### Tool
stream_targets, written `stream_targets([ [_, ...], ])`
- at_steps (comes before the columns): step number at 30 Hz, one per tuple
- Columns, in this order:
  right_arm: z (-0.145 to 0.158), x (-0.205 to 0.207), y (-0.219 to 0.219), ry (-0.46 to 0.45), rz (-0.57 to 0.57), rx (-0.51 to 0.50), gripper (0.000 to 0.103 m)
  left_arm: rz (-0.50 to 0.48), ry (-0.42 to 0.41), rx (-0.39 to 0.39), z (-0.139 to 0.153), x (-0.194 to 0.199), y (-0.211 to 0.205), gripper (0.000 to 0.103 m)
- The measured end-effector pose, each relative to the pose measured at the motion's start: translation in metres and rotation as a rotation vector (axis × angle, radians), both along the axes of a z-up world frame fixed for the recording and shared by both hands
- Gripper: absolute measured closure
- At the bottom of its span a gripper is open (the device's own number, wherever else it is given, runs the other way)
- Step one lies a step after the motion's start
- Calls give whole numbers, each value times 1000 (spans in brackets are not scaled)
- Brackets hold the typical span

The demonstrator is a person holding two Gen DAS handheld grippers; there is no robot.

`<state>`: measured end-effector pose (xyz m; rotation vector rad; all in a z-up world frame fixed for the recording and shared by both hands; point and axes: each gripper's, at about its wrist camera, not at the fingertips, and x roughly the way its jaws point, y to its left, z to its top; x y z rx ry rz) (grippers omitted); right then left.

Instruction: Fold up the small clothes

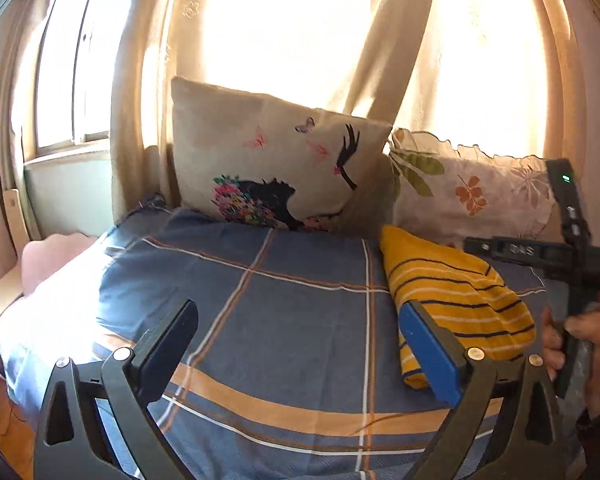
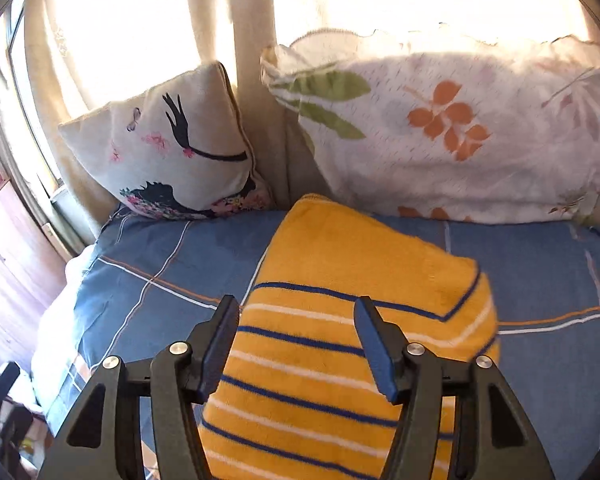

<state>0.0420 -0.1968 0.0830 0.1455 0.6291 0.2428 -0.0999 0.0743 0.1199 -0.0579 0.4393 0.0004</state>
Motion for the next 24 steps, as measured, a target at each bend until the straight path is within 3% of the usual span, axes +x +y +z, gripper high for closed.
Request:
stream_targets([
  [3, 9, -58, -10, -119, -117, -59, 5, -2, -39, 25, 5, 0, 0, 0],
  [5, 10, -99, -21, -190, -211, -109, 1, -29, -48, 56, 6, 0, -7, 0],
  [10, 11, -180, -40, -296, -457, -272, 0, -166, -55, 85, 4, 5, -28, 0],
  [13, 3, -222, -57, -397, -489, -220, 0, -235, -48, 69, 0, 12, -40, 0],
  [18, 4, -224, -72, -315, -553, -168, 0, -290, -10, 72, -5, 26, -56, 0],
  [20, 7, -216, -78, -257, -551, -132, 0, -277, -3, 70, -6, 29, -58, 0],
  [24, 11, -192, -69, -224, -485, -122, 0, -217, 22, 91, -9, 30, -63, 0],
])
